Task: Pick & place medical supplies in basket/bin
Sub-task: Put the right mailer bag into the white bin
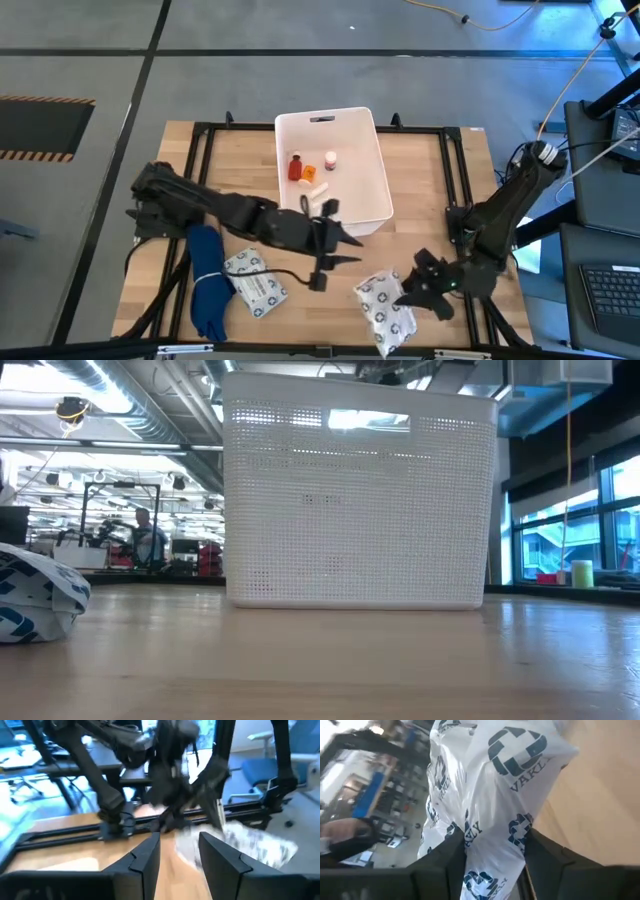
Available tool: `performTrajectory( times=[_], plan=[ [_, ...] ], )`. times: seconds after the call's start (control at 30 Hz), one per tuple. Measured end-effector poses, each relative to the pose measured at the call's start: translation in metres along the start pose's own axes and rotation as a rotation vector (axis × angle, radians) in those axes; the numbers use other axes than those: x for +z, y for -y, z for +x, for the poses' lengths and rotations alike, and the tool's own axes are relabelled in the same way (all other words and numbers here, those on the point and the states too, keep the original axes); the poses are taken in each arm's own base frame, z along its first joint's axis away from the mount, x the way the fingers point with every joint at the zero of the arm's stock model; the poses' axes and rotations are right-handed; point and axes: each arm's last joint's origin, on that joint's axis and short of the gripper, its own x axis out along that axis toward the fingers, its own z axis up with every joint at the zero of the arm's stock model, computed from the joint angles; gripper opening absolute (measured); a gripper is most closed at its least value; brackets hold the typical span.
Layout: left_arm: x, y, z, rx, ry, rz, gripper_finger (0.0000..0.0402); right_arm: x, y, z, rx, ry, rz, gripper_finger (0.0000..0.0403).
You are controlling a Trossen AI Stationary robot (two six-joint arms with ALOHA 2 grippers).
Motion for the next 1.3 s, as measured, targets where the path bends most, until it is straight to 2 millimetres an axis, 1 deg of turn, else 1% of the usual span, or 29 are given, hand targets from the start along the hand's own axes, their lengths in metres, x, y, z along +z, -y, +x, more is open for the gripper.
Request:
performTrajectory(
  times=[0.1,0.2,0.33,0.5,0.63,0.73,0.87,0.93,1.13,1.23,1.3],
  plan=[
    [0.003,0.000,-0.014,0.059,-0.026,0.018,0.0130,0.032,-0.021,-0.012,-0.005,0.096,-0.108,0.0167],
    [0.004,-0.002,-0.025,0.118,-0.047,0.028,0.0130,0.070,-0.040,-0.026,-0.041,0.171,-0.230,0.0167],
    [0.002,-0.004,-0.030,0.181,-0.084,0.009,0.0130,0.119,-0.060,-0.045,-0.143,0.228,-0.417,0.0167],
    [0.004,-0.004,-0.042,0.284,-0.082,-0.013,0.0130,0.174,-0.075,-0.070,-0.285,0.305,-0.596,0.0167],
    [0.007,-0.003,-0.054,0.372,-0.075,-0.001,0.0130,0.209,-0.076,-0.082,-0.420,0.357,-0.740,0.0167],
    [0.011,-0.003,-0.067,0.416,-0.060,-0.010,0.0130,0.231,-0.068,-0.084,-0.543,0.386,-0.821,0.0167],
    [0.013,-0.005,-0.080,0.474,-0.063,-0.011,0.0130,0.254,-0.047,-0.074,-0.726,0.354,-0.916,0.0167],
    [0.014,-0.008,-0.087,0.500,-0.067,-0.005,0.0130,0.265,-0.034,-0.063,-0.772,0.299,-0.954,0.0167],
    [0.013,-0.020,-0.100,0.548,-0.111,0.027,0.0130,0.290,0.012,-0.023,-0.765,0.065,-0.999,0.0167],
    [0.012,-0.026,-0.107,0.564,-0.141,0.042,0.0130,0.301,0.040,-0.004,-0.793,-0.036,-0.983,0.0167],
    [0.010,-0.031,-0.110,0.574,-0.169,0.057,0.0130,0.307,0.059,0.010,-0.773,-0.096,-0.953,0.0167]
  ],
)
